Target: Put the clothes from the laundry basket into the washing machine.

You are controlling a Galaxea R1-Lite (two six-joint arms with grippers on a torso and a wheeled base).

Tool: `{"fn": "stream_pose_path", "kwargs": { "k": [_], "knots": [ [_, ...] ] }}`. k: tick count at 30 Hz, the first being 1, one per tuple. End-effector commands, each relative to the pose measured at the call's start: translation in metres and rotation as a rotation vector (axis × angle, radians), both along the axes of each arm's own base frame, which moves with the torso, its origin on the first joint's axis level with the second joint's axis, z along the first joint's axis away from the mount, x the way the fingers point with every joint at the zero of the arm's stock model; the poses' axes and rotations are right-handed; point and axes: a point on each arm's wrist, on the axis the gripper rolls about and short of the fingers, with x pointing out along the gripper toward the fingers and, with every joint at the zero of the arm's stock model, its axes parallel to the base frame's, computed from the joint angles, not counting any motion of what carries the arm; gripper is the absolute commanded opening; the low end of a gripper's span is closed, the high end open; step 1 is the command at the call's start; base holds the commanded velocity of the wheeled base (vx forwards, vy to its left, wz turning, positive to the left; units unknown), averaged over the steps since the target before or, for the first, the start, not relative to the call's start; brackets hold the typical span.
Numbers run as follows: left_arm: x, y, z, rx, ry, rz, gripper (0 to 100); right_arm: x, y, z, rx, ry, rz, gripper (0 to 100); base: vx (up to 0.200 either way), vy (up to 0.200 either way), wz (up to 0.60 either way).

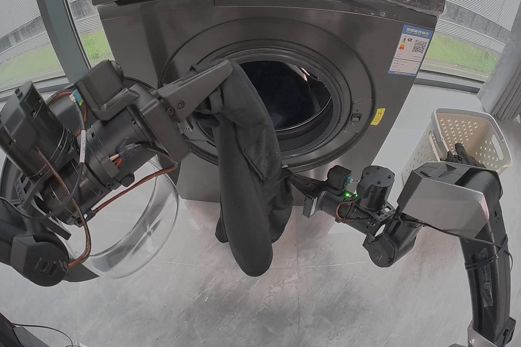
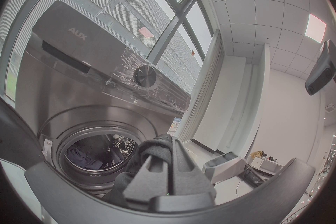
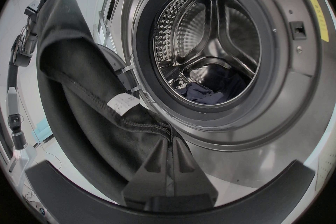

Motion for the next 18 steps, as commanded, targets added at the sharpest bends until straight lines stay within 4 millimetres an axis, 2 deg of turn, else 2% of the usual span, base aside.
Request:
{"fn": "stream_pose_path", "kwargs": {
  "k": [1,5,8,13,18],
  "knots": [
    [0.003,0.009,-0.014,0.028,0.043,0.034,0,-0.016,-0.036,0.04,0.023,-0.028,-0.078,0,0.0,0.0,0.0],
    [0.006,0.015,-0.025,0.049,0.07,0.058,0,-0.036,-0.063,0.07,0.028,-0.049,-0.123,0,0.0,0.0,0.0],
    [0.005,0.015,-0.027,0.051,0.078,0.059,0,-0.046,-0.07,0.084,0.036,-0.065,-0.132,0,0.0,0.0,0.0],
    [0.002,0.02,-0.035,0.063,0.096,0.083,0,-0.084,-0.085,0.129,0.073,-0.142,-0.136,0,0.0,0.0,0.0],
    [-0.007,0.028,-0.045,0.065,0.102,0.094,0,-0.122,-0.098,0.153,0.117,-0.167,-0.154,0,0.0,0.0,0.0]
  ]
}}
